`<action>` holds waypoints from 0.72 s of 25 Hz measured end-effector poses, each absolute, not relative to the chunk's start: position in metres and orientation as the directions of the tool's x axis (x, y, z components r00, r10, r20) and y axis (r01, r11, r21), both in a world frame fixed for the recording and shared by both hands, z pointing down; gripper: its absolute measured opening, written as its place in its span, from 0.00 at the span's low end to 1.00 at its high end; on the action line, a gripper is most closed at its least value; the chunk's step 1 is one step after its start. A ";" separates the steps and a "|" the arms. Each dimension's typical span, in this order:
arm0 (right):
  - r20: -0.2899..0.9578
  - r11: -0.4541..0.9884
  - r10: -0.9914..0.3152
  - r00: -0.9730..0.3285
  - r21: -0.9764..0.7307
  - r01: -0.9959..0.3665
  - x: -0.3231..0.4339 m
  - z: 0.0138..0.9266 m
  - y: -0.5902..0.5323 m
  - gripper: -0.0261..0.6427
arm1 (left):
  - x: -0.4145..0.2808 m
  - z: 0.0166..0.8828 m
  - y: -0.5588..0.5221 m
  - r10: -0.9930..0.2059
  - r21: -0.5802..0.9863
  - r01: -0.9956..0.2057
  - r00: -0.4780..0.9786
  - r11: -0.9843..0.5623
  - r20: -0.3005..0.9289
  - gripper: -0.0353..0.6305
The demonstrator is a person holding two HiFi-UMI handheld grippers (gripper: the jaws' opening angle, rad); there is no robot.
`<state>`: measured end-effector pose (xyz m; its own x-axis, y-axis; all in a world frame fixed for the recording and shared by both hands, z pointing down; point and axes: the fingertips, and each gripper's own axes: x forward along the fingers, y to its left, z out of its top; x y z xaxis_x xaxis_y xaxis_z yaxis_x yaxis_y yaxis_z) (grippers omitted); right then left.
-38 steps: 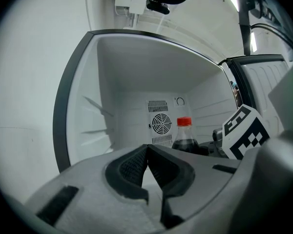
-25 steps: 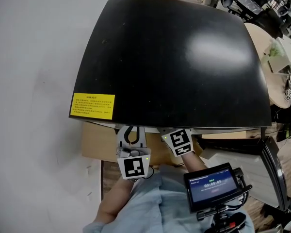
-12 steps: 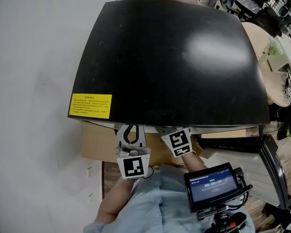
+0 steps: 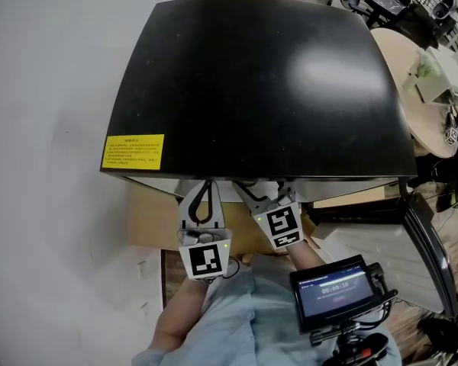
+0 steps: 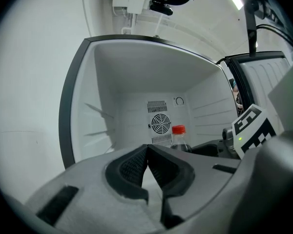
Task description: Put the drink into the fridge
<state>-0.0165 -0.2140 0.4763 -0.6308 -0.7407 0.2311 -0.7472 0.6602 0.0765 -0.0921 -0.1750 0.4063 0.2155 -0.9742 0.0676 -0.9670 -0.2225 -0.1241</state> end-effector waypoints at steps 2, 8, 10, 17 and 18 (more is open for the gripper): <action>0.219 0.643 -0.756 -0.616 0.078 -0.762 -0.010 0.470 -0.207 0.61 | -0.091 0.405 -0.170 -0.975 -0.124 -0.968 0.214 -0.220 0.064 0.07; 0.166 0.596 -0.798 -0.579 0.078 -0.799 0.001 0.449 -0.180 0.52 | -0.089 0.398 -0.158 -0.976 -0.117 -0.970 0.211 -0.215 0.047 0.07; 0.146 0.592 -0.803 -0.578 0.076 -0.802 0.001 0.442 -0.171 0.46 | -0.089 0.396 -0.155 -0.977 -0.117 -0.970 0.208 -0.211 0.038 0.07; 0.100 0.608 -0.792 -0.602 0.045 -0.792 -0.007 0.420 -0.146 0.22 | -0.087 0.389 -0.142 -0.976 -0.115 -0.969 0.218 -0.220 0.028 0.07; 0.096 0.605 -0.795 -0.600 0.043 -0.795 -0.007 0.418 -0.143 0.19 | -0.087 0.388 -0.140 -0.975 -0.117 -0.968 0.220 -0.222 0.025 0.07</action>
<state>-0.0066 -0.1431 0.4178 -0.5996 -0.7946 0.0956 -0.7950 0.6051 0.0429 -0.0871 -0.1395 0.3883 0.2204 -0.9751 0.0254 -0.9681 -0.2218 -0.1165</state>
